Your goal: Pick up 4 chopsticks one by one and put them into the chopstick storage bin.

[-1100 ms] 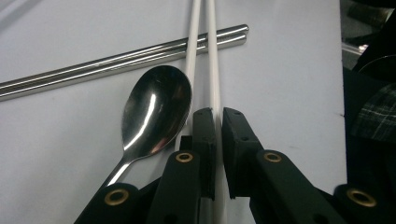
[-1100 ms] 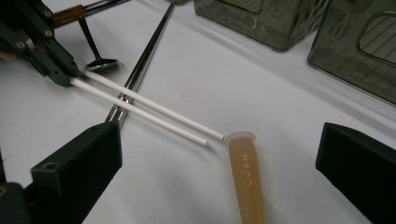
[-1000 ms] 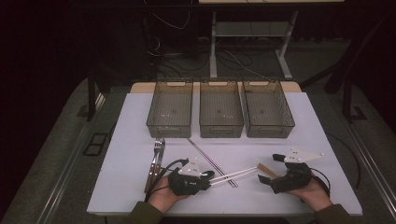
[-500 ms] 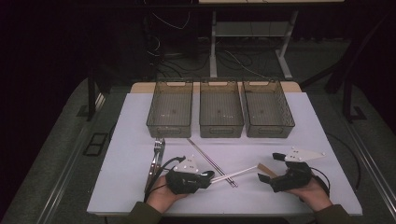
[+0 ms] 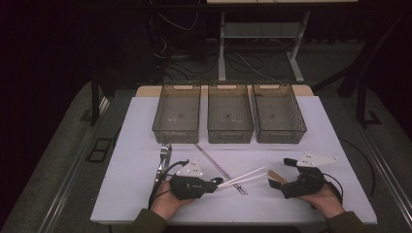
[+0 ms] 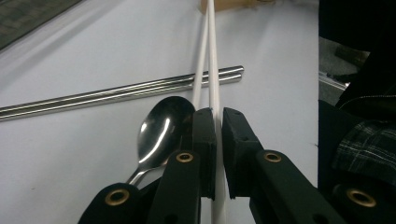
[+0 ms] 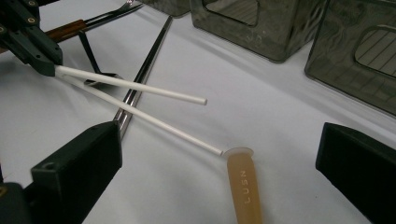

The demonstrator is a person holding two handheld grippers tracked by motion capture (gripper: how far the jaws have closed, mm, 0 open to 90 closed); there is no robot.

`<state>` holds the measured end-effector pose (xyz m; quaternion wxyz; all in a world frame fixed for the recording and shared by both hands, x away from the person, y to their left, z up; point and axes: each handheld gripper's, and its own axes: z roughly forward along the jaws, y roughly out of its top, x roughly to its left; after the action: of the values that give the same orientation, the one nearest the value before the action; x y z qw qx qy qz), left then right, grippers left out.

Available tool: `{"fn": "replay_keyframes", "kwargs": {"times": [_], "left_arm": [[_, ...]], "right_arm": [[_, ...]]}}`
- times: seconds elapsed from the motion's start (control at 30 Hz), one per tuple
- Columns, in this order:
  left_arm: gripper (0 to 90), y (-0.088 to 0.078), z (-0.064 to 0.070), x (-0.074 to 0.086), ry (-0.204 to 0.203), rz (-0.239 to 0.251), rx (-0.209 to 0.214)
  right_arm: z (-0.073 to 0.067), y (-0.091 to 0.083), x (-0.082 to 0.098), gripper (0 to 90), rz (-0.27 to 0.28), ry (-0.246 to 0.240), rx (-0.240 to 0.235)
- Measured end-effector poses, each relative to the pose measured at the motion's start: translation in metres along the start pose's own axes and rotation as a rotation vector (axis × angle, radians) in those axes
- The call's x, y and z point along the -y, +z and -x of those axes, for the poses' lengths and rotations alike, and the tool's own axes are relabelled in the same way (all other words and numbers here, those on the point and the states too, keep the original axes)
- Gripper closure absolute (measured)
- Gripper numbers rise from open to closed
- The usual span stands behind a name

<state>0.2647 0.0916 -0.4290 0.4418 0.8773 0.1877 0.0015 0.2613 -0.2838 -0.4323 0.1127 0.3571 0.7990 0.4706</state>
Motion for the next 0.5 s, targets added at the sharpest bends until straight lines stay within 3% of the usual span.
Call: {"fn": "replay_keyframes", "kwargs": {"times": [0.27,0.5], "left_arm": [[84.2,-0.01,-0.005,-0.001,-0.024,0.027,-0.048],[84.1,-0.023,-0.013,-0.005,-0.074,0.062,-0.089]], "right_arm": [[0.001,-0.002,0.0,0.7,0.006,0.016,0.011],[0.0,-0.004,0.001,0.7,0.005,0.016,0.014]]}}
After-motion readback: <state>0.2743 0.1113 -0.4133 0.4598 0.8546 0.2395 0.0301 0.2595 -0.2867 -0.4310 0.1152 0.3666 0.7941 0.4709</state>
